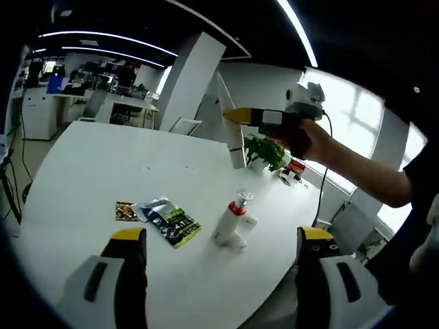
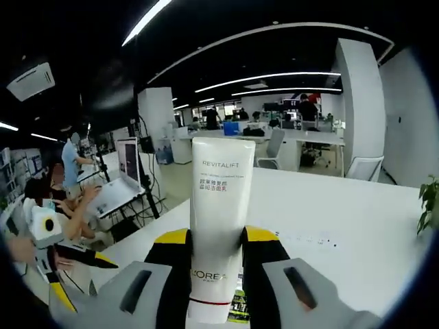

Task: Arrange the skincare products in the storage area until every visible bottle or jar stands upright without overlapping.

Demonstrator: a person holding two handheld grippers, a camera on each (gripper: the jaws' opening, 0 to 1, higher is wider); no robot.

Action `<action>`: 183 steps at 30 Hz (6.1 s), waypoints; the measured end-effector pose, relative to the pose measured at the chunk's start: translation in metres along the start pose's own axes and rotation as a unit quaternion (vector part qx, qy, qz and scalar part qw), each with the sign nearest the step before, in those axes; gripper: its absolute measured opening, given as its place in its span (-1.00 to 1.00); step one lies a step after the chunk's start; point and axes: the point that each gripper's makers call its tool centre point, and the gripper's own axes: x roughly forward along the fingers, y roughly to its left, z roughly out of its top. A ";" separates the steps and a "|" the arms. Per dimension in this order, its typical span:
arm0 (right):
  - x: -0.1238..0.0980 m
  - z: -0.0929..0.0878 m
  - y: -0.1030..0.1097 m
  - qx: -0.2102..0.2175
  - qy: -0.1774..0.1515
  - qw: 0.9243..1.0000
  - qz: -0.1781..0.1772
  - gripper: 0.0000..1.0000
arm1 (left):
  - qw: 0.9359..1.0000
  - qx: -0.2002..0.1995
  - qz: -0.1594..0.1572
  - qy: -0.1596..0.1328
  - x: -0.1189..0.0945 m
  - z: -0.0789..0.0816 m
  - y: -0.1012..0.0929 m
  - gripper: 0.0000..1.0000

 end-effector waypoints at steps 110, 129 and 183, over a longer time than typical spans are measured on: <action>-0.145 -0.017 0.187 -0.073 -0.114 0.930 0.341 -0.69 | 0.888 0.377 -0.255 0.062 -0.018 0.084 -0.178 -0.63; -0.129 -0.064 0.188 -0.134 -0.069 0.936 0.317 -0.68 | 0.853 0.419 -0.242 0.197 -0.020 0.046 -0.158 -0.69; -0.079 -0.260 0.136 -0.132 0.094 0.950 0.265 -0.59 | 0.835 0.359 -0.204 0.365 0.079 -0.129 -0.084 -0.75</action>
